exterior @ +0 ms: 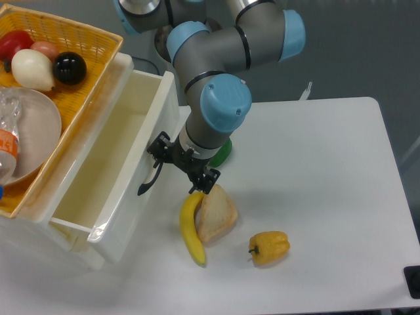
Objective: Slide open the top drawer
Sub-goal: 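Keep pulling the drawer further out along its rails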
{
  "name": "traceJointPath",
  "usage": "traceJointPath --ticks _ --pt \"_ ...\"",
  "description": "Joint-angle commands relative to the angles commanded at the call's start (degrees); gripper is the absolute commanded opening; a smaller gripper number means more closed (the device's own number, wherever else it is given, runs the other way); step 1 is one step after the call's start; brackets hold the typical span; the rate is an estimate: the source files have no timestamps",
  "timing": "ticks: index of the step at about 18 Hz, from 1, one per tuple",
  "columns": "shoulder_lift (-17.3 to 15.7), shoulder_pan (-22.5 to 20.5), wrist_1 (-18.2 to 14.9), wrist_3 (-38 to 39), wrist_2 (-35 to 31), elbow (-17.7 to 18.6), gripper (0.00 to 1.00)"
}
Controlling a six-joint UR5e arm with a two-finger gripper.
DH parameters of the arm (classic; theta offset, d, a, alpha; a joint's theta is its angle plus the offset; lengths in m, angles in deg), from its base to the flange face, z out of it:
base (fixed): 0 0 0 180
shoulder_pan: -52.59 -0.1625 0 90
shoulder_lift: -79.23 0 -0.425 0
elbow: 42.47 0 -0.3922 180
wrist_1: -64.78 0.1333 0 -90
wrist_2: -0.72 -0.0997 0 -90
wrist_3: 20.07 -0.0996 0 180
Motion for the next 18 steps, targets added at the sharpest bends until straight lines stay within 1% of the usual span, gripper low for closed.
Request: traceJointPath --ticks 12,18 --pt "1.2 -0.7 -0.1 -0.1 0.0 -1.6 1.0" --pt "1.3 -1.2 -0.1 -0.4 0.0 -1.9 1.0"
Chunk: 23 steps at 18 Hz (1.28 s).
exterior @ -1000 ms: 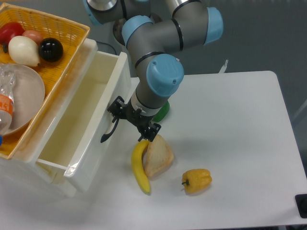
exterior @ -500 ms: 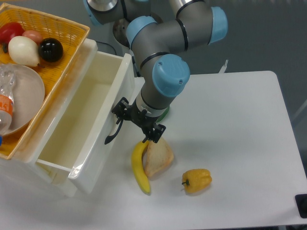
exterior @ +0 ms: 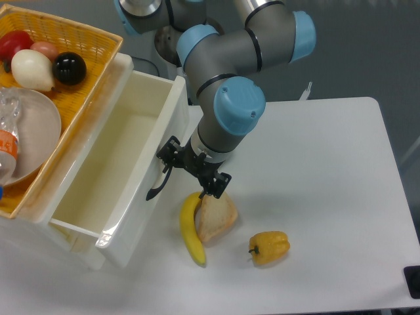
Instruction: Slide open the top drawer
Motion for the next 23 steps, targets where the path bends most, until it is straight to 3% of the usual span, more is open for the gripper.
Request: traceJointPath --ticks 23 --pt "0.4 -2.5 -0.1 -3.2 0.0 -2.5 1.0"
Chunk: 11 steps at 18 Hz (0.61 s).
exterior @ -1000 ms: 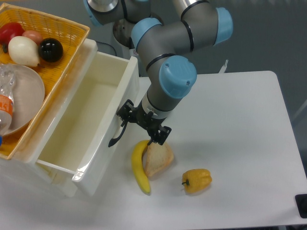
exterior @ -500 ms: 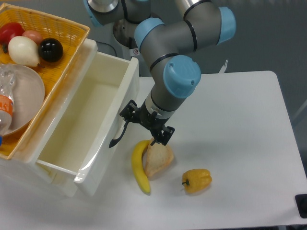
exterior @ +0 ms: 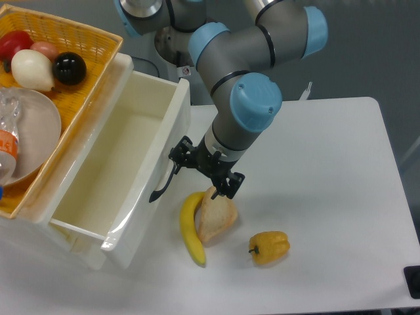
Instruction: Slide open the top drawer
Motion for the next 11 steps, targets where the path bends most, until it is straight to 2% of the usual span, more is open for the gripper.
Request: traceJointPath --ticks 4,7,11 --pt "-0.1 -1.1 4.1 -0.6 0.0 0.2 1.0" --pt "0.7 -2.2 8.6 -1.0 0.0 0.7 1.0" --pt "2.1 -4.5 10.3 -6.9 -0.2 0.8 1.0"
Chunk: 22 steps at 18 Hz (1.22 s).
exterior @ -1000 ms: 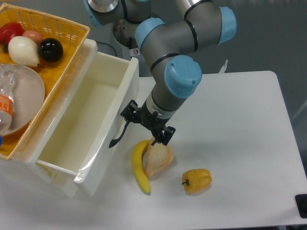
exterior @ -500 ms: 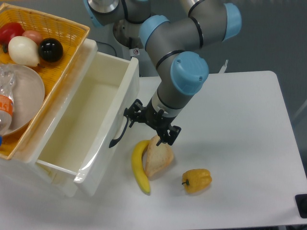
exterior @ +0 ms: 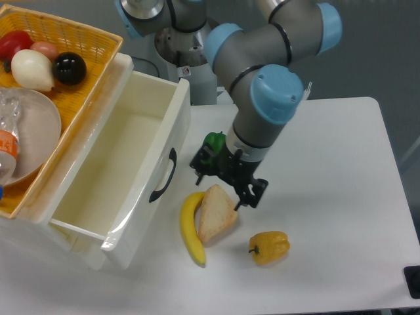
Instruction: Slide open the top drawer
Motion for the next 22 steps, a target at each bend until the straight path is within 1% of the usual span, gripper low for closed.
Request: traceJointPath --ticks 1,2,4,8,13,16,18,22 --pt "0.2 -0.8 0.0 -1.7 -1.5 0.1 1.0" --pt "0.4 -1.2 0.1 -4.1 -4.4 0.1 1.0" --pt "0.7 -1.6 -0.2 -11.2 -9.3 0.1 1.0" --pt "2.9 -2.5 -0.1 -18.9 -12.5 0.0 1.0" --pt "4.6 -5.4 1.5 -31.6 -12.7 -0.5 1.0" --pt "5.2 -5.6 2.0 -32.0 -15.0 -0.6 1.0" --pt "5.5 -5.6 3.8 -31.6 -16.4 -0.4 1.0" --pt "5.6 -6.4 4.0 -31.5 -19.0 0.0 1.0"
